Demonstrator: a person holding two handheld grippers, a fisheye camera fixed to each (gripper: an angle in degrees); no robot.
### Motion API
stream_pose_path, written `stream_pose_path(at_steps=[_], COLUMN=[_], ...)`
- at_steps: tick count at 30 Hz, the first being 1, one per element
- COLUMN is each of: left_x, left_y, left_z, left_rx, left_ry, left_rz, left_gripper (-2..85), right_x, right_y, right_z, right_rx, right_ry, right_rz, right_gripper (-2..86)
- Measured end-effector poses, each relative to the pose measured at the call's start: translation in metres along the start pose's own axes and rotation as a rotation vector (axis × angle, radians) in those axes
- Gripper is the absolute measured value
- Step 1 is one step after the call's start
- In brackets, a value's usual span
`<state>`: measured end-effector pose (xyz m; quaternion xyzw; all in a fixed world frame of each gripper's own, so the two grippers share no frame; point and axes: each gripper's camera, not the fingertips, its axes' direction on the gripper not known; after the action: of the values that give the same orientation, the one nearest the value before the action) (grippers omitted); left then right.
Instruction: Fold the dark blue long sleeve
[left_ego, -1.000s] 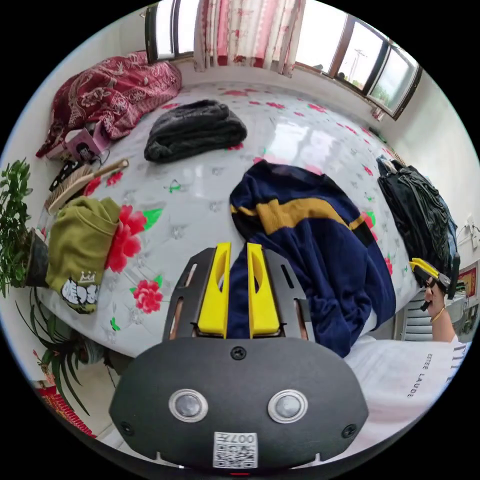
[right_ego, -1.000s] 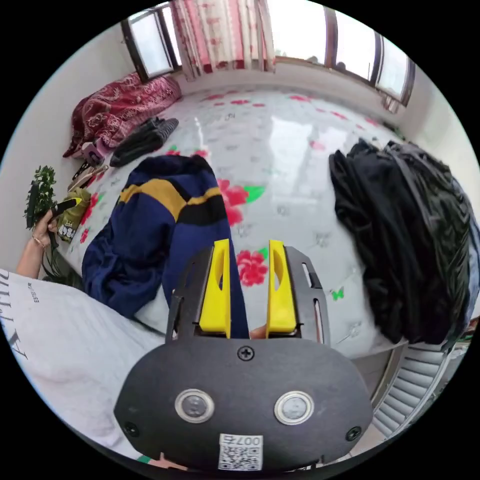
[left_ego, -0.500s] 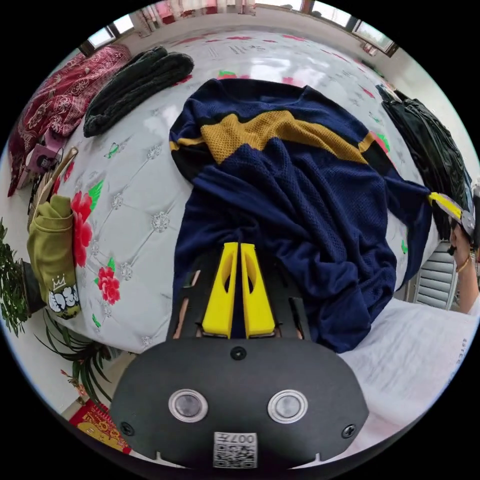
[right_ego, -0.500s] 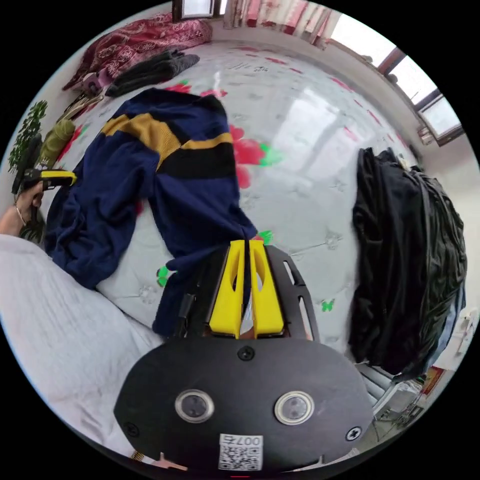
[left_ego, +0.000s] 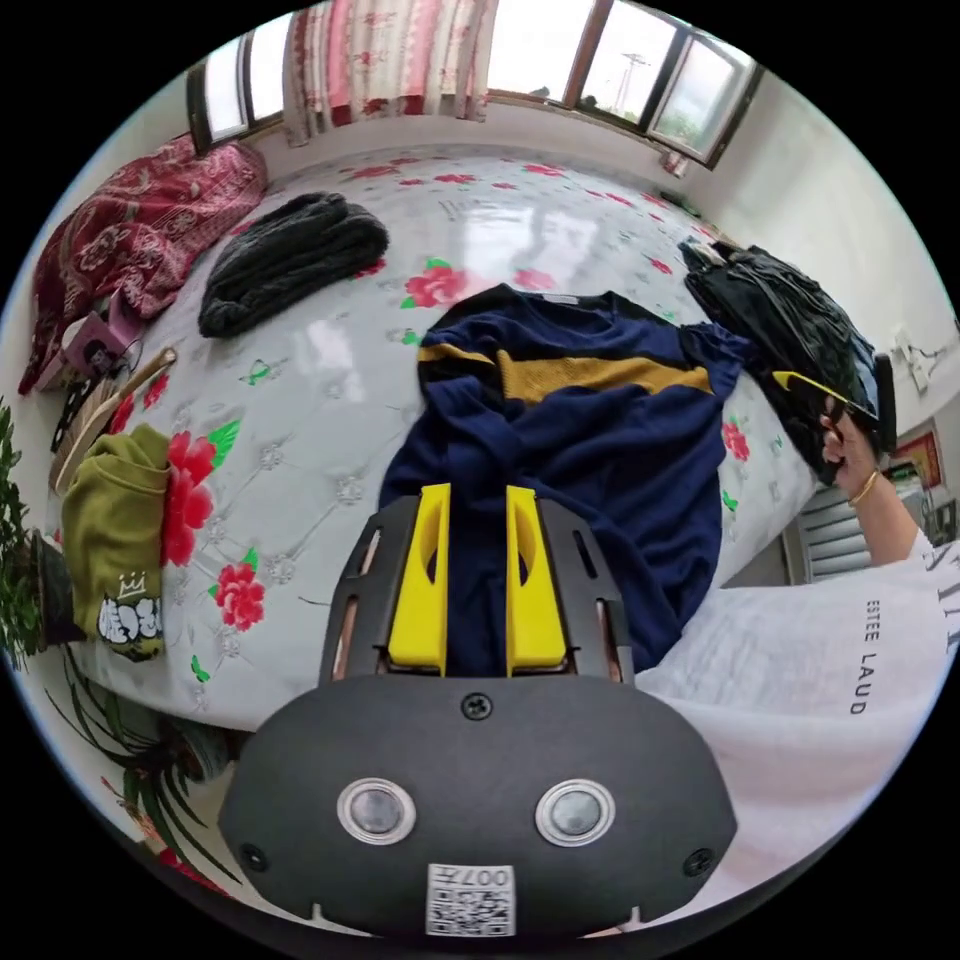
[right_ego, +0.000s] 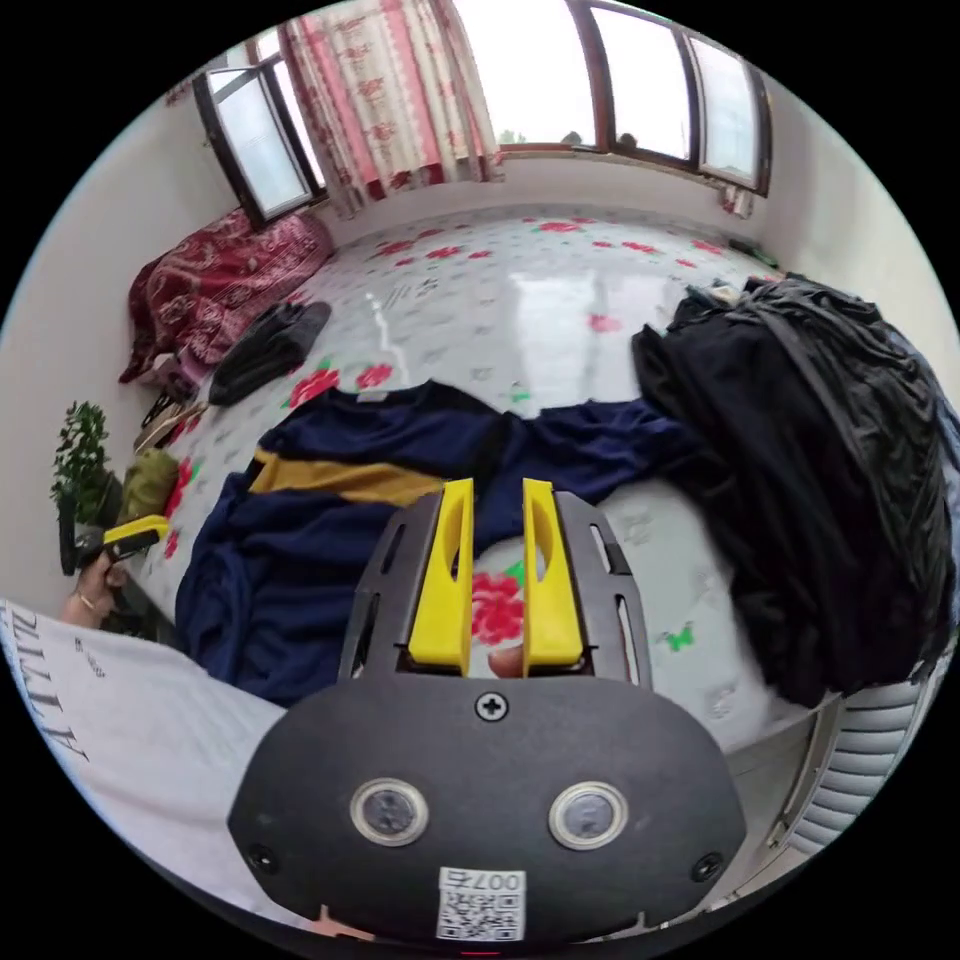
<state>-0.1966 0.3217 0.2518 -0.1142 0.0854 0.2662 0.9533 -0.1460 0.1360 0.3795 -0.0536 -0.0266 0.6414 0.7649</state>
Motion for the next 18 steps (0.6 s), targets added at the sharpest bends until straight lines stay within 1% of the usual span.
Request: stream_pose_path(at_steps=[1, 2, 3, 5, 6, 7, 8, 9, 10, 12, 14, 15, 16, 17, 18], left_x=[0.026, 0.053, 0.078, 0.107, 0.114, 0.123, 0.127, 0.123, 0.118, 0.089, 0.028, -0.008, -0.026, -0.067, -0.088], left_y=[0.003, 0.006, 0.01, 0.016, 0.018, 0.023, 0.024, 0.021, 0.02, 0.015, 0.008, 0.007, 0.007, 0.007, 0.008], left_z=[0.015, 0.033, 0.053, 0.085, 0.095, 0.102, 0.096, 0.092, 0.086, 0.06, 0.004, -0.03, -0.047, -0.079, -0.094], left_rx=[-0.033, -0.08, -0.138, -0.213, -0.238, -0.22, -0.189, -0.21, -0.206, -0.153, -0.05, 0.029, 0.07, 0.137, 0.166], left_ry=[0.051, 0.085, 0.093, 0.052, 0.021, -0.045, -0.059, -0.04, -0.023, 0.051, 0.164, 0.161, 0.118, -0.01, -0.069], left_rz=[0.068, 0.135, 0.207, 0.303, 0.326, 0.383, 0.448, 0.473, 0.465, 0.4, 0.284, 0.236, 0.207, 0.125, 0.078], left_gripper=[10.0, 10.8, 10.6, 8.6, 7.7, 6.0, 4.9, 4.6, 4.5, 4.0, 3.0, 2.7, 2.6, 2.6, 2.7], right_x=[-0.028, -0.041, -0.066, -0.096, -0.114, -0.132, -0.141, -0.158, -0.169, -0.178, -0.181, -0.179, -0.177, -0.176, -0.173], right_y=[0.032, 0.048, 0.078, 0.111, 0.127, 0.138, 0.143, 0.151, 0.158, 0.169, 0.177, 0.181, 0.183, 0.184, 0.184], right_z=[0.018, 0.026, 0.039, 0.047, 0.047, 0.045, 0.045, 0.045, 0.047, 0.058, 0.073, 0.068, 0.065, 0.066, 0.062], right_rx=[-0.051, -0.077, -0.127, -0.177, -0.195, -0.222, -0.24, -0.272, -0.295, -0.339, -0.407, -0.357, -0.344, -0.361, -0.36], right_ry=[-0.072, -0.101, -0.147, -0.215, -0.282, -0.332, -0.343, -0.334, -0.305, -0.275, -0.248, -0.216, -0.201, -0.199, -0.202], right_rz=[-0.03, -0.04, -0.063, -0.098, -0.142, -0.206, -0.245, -0.321, -0.375, -0.404, -0.413, -0.399, -0.378, -0.369, -0.355], right_gripper=[5.4, 5.6, 6.0, 6.8, 7.4, 7.9, 8.1, 8.4, 8.5, 8.4, 8.2, 8.0, 7.9, 7.9, 7.7])
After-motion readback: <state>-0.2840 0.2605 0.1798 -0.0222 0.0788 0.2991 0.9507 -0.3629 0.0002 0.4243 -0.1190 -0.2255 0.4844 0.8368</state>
